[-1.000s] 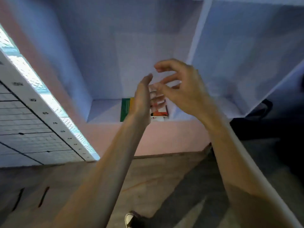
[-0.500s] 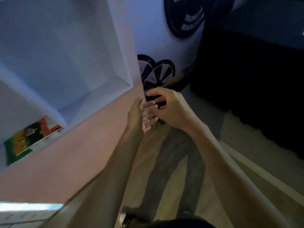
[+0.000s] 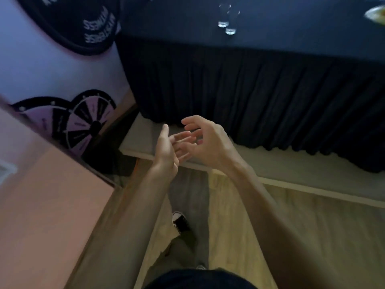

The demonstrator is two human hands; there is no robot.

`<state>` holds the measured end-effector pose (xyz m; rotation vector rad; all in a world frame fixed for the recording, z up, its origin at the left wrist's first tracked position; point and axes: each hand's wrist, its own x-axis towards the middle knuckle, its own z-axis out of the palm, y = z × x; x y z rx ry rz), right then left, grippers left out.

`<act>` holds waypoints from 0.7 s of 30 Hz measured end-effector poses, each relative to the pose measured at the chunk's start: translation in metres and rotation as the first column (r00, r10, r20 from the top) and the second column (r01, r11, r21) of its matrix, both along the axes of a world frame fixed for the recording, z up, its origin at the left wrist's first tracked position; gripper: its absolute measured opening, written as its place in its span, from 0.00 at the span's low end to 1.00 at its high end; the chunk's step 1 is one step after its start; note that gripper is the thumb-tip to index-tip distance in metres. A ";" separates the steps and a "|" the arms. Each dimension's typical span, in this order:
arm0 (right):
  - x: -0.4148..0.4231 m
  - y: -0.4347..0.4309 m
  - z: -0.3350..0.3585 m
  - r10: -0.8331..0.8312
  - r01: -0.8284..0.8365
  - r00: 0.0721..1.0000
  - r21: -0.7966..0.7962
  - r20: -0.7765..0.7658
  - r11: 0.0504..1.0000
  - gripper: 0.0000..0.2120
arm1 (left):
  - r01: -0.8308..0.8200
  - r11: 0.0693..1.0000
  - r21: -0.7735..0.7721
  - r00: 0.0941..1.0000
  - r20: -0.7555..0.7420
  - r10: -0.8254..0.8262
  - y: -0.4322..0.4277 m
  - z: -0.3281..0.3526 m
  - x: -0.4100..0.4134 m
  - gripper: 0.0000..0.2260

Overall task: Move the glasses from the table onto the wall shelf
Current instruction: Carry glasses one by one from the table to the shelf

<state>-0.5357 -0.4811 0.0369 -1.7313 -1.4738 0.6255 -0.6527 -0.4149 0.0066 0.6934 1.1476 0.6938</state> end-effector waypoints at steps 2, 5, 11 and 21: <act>0.022 0.019 -0.005 -0.034 0.034 0.999 -0.027 -0.002 0.999 0.25 | 0.023 1.000 -0.014 0.999 0.030 -0.022 0.023 -0.009 0.027 0.29; 0.051 0.056 -0.009 -0.061 0.061 0.998 -0.058 0.003 0.996 0.24 | 0.057 0.998 -0.039 0.996 0.067 -0.055 0.068 -0.021 0.062 0.27; 0.110 0.135 -0.005 -0.090 0.088 0.996 -0.094 -0.015 0.992 0.18 | 0.182 0.983 -0.026 0.971 0.160 -0.175 0.155 -0.033 0.139 0.19; 0.191 0.232 0.001 -0.144 0.146 0.989 -0.088 0.034 0.985 0.24 | 0.176 0.984 -0.014 0.972 0.158 -0.171 0.253 -0.026 0.210 0.18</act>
